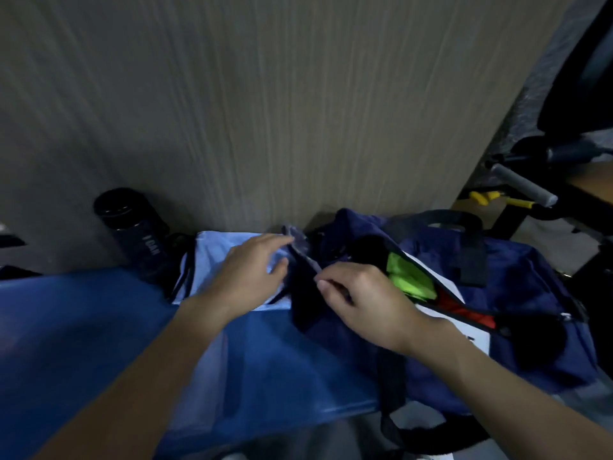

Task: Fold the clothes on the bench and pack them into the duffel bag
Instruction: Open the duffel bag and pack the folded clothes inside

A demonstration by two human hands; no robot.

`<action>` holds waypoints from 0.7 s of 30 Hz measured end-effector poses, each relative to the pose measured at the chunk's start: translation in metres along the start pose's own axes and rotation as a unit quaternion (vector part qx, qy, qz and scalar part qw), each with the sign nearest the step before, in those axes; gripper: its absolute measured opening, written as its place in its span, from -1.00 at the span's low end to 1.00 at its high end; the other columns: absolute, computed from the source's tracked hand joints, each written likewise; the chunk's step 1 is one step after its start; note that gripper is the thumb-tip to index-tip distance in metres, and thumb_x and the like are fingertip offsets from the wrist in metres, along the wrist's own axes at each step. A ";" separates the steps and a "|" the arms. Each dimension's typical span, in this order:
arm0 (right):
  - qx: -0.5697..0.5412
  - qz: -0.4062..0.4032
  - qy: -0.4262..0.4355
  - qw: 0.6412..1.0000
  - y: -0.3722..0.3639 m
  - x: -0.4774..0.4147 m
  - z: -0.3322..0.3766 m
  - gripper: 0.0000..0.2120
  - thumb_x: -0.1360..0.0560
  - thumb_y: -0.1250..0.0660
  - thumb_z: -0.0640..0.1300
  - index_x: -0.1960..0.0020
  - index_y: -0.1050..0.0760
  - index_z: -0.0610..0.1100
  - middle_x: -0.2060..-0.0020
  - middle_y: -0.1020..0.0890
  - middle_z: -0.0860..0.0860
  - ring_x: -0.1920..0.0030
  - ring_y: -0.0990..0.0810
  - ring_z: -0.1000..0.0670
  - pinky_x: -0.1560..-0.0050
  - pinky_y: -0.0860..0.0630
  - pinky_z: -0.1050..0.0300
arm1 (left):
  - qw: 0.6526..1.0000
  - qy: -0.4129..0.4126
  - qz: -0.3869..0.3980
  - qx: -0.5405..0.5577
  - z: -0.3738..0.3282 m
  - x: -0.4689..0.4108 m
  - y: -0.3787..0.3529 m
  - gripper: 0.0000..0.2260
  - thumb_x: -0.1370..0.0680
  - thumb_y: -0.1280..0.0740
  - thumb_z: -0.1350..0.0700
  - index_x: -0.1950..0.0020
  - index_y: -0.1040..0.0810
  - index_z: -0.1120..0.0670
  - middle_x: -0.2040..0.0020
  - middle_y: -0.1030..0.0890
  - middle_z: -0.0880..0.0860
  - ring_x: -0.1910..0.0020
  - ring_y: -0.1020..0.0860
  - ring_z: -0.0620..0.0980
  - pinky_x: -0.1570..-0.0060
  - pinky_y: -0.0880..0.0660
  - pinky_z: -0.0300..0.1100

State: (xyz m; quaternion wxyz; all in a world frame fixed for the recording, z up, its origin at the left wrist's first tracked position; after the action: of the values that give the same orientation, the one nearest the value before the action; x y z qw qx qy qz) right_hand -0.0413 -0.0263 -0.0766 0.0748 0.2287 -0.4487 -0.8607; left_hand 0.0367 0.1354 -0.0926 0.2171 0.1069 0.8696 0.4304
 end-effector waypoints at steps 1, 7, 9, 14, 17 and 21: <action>-0.012 0.011 0.007 1.000 -0.012 -0.008 0.007 -0.83 -0.58 -0.22 -0.11 0.03 -0.57 -0.14 0.14 -0.63 -0.01 0.11 -0.57 0.00 0.02 -0.50 0.00 | 0.999 0.033 -0.009 -0.004 0.019 0.008 0.005 -0.65 -0.57 -0.31 0.10 -0.37 -0.54 0.05 -0.32 -0.58 0.00 -0.32 -0.52 0.03 -0.33 -0.41 0.03; -0.027 0.095 -0.041 0.994 -0.092 -0.057 0.013 -0.80 -0.57 -0.25 -0.11 -0.10 -0.53 -0.20 -0.01 -0.58 -0.09 -0.01 -0.55 -0.08 -0.12 -0.48 0.00 | 0.990 0.086 -0.052 -0.099 0.091 0.039 0.022 -0.63 -0.53 -0.22 0.03 -0.28 -0.61 0.07 -0.27 -0.61 0.02 -0.34 -0.52 0.05 -0.36 -0.37 0.09; 0.046 0.124 -0.077 0.988 -0.113 -0.073 0.001 -0.66 -0.58 -0.23 -0.05 -0.30 -0.42 -0.17 -0.21 -0.50 -0.13 -0.21 -0.48 -0.13 -0.28 -0.40 -0.03 | 0.988 0.092 -0.040 -0.116 0.099 0.038 0.022 -0.63 -0.57 -0.22 0.01 -0.34 -0.56 0.04 -0.39 -0.50 -0.01 -0.50 -0.33 -0.02 -0.50 -0.13 0.10; 0.143 0.104 -0.181 0.968 -0.136 -0.109 -0.029 -0.44 -0.60 -0.15 -0.06 -0.51 -0.10 -0.26 -0.45 -0.21 -0.30 -0.46 -0.21 -0.26 -0.45 -0.18 -0.05 | 0.971 0.131 0.065 -0.191 0.124 0.030 0.003 -0.52 -0.66 -0.12 -0.14 -0.58 -0.18 -0.12 -0.64 0.03 -0.06 -0.60 0.21 -0.05 -0.52 0.24 0.20; 0.208 0.015 -0.181 0.961 -0.134 -0.130 -0.031 -0.50 -0.54 -0.29 -0.06 -0.36 -0.31 -0.32 -0.27 -0.40 -0.36 -0.29 -0.41 -0.32 -0.34 -0.36 -0.09 | 0.964 0.141 0.086 -0.208 0.135 0.029 -0.002 -0.49 -0.65 -0.10 -0.18 -0.59 -0.11 -0.14 -0.64 0.13 -0.05 -0.59 0.28 -0.02 -0.51 0.24 0.21; 0.142 0.007 -0.260 0.955 -0.141 -0.145 -0.045 -0.60 -0.60 -0.19 -0.03 -0.33 -0.26 -0.22 -0.23 -0.39 -0.32 -0.25 -0.41 -0.27 -0.32 -0.32 -0.10 | 0.965 0.141 0.090 -0.204 0.136 0.029 -0.004 -0.48 -0.65 -0.09 -0.18 -0.59 -0.09 -0.14 -0.63 0.18 -0.04 -0.58 0.32 -0.02 -0.51 0.27 0.21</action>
State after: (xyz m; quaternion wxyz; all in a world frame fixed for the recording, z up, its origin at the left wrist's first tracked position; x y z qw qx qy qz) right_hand 0.1180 0.0717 -0.1654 -0.0718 0.0024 -0.5718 -0.8173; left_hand 0.0747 0.2392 -0.1764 0.0695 0.0763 0.7723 0.6269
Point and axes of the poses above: each hand's wrist, its own x-axis away from the middle knuckle, its own y-axis out of the back of the hand, z = x × y, the point moved 6 cm from there along -x, towards the middle knuckle
